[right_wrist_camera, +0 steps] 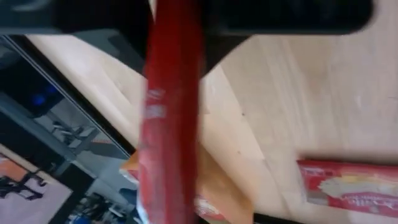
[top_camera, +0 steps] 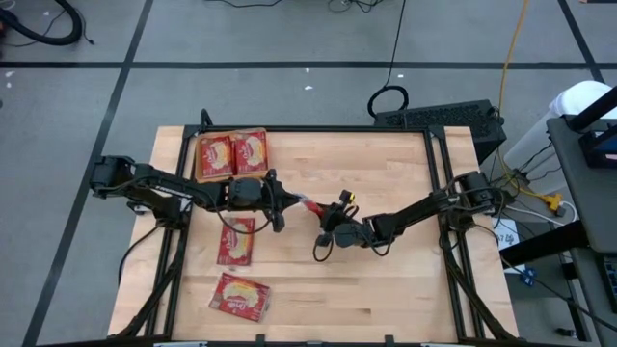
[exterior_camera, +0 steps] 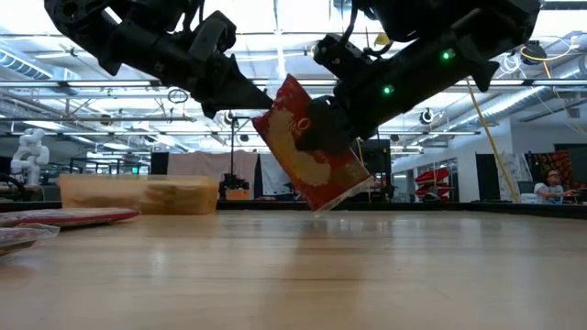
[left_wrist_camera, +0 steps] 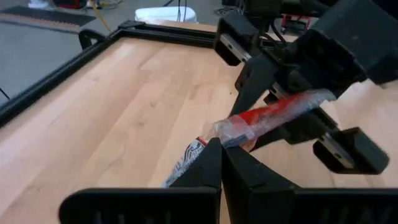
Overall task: Sort popcorn bags into baskets
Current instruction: Put the red popcorn bag into the orange bin
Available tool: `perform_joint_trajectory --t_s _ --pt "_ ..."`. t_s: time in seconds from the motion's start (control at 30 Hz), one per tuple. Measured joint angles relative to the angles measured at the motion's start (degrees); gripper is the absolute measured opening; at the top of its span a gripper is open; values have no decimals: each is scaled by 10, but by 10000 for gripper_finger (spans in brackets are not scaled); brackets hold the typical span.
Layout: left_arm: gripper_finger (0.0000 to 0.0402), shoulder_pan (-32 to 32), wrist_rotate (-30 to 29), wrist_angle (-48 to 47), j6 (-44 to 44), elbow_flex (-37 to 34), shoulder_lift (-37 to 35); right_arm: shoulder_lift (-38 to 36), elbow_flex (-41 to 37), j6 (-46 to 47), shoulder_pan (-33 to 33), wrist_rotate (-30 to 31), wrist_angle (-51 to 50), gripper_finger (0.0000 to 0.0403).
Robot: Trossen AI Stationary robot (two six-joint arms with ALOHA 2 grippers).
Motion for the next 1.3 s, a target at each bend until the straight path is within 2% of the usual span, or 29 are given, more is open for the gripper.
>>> perform_joint_trajectory --t_s 0.07,0.13,0.3,0.4,0.57,0.8,0.93,1.07,1.17,1.3 --pt "9 -1 0 0 14 0 0 -5 0 0 -4 -12 -1 29" --pt "20 -6 1 -1 36 0 0 -10 0 -3 -5 -14 -4 11" --pt "68 -28 -6 -1 87 1 -1 -45 -1 -4 -4 -16 -40 34" --pt "109 -35 -43 -2 91 1 -7 -79 -1 -4 -5 -15 -82 37" --pt "167 -31 -109 -46 54 1 -52 -153 -1 -2 -5 -14 -165 17" --pt "197 -11 -129 -122 32 1 -100 -257 -45 2 -6 -13 -175 11" --pt "197 -8 -98 -110 21 -6 -91 -288 -86 -6 -5 -29 -73 15" --pt "198 -15 -46 12 19 -35 -65 -292 -123 -83 1 -44 99 16" --pt "198 -27 -44 108 49 -42 -49 -292 -140 -150 2 -45 230 17" --pt "198 -33 -44 205 77 -43 -29 -291 -147 -201 -8 -111 339 17"
